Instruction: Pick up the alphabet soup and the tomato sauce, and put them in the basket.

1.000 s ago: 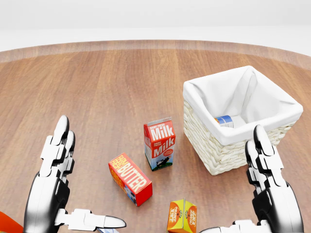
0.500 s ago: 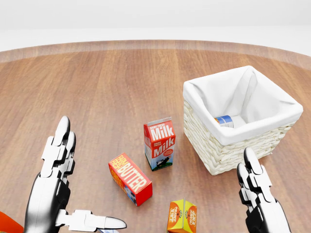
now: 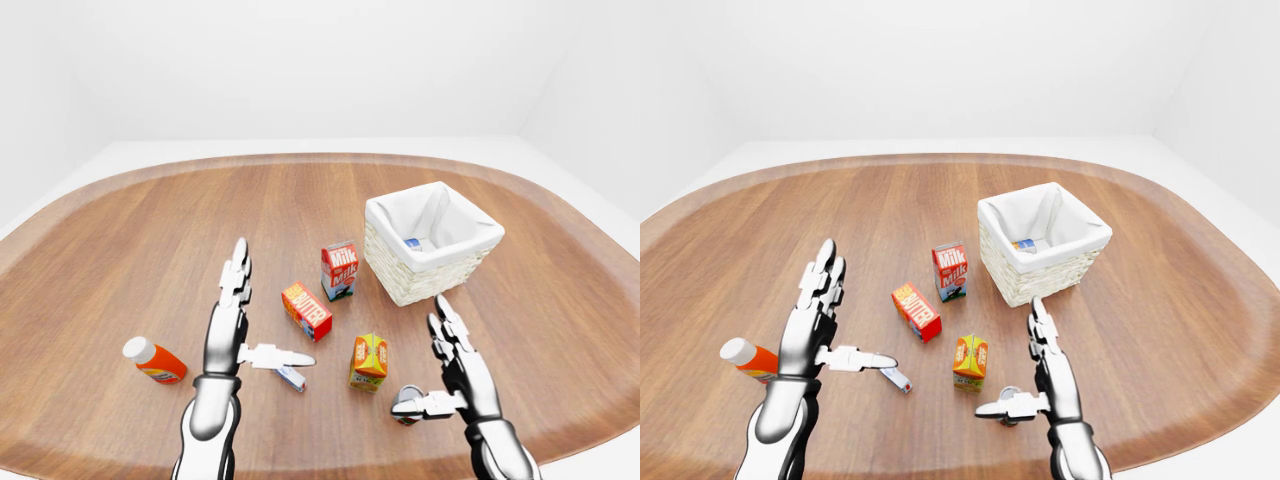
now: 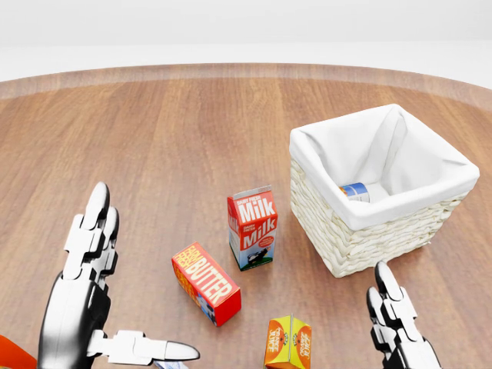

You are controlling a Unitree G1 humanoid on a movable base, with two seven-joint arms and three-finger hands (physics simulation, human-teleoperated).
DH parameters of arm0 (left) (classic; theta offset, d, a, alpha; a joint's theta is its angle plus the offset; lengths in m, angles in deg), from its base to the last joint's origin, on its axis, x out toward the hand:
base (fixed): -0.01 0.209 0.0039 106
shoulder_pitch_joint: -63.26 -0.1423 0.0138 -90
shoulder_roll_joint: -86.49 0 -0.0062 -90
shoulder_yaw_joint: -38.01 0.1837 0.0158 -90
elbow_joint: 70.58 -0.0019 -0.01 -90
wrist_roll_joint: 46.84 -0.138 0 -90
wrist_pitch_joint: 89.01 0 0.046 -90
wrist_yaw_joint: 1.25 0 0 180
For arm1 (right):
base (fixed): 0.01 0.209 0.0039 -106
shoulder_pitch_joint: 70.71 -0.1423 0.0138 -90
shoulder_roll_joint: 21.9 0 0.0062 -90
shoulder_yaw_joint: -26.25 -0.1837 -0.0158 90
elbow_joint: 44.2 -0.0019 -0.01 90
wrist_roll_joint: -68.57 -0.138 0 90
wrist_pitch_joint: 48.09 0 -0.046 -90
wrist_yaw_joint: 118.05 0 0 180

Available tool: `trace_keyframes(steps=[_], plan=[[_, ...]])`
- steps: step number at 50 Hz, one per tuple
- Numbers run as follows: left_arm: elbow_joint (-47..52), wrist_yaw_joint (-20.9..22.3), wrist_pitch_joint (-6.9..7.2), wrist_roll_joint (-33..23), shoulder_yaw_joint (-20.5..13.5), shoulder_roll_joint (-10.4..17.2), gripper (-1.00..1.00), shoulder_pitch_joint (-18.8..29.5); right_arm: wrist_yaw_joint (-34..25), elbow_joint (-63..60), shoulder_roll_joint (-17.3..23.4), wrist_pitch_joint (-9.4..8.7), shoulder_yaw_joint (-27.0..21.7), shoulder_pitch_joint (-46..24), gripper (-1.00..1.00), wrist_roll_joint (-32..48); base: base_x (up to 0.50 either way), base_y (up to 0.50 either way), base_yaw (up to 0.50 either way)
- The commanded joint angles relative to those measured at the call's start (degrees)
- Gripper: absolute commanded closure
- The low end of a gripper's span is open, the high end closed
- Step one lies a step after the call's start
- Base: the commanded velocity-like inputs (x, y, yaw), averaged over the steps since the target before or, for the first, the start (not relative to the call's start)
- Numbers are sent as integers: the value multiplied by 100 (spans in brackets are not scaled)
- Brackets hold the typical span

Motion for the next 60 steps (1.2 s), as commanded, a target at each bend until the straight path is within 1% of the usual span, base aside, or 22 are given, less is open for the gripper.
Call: trace_keyframes(steps=[1,8,12,20,46,60], plan=[[-14,-8,0,32,-31,-5,-100,53,0,322,23,0,18,100,-100,48,0,0,0],[-49,-11,0,39,-40,-5,-100,64,13,515,22,0,0,79,-100,81,0,0,0],[-46,-5,0,34,-34,-3,-100,50,29,658,0,0,68,163,-100,169,0,0,0],[-22,2,0,18,-16,-1,-100,18,175,1071,39,0,128,164,-100,363,0,0,0],[-50,-3,0,-2,5,6,-100,12,389,1639,108,0,124,69,-100,665,0,0,0],[-57,-11,0,1,-5,3,-100,29,376,1364,144,0,75,91,-100,639,0,0,0]])
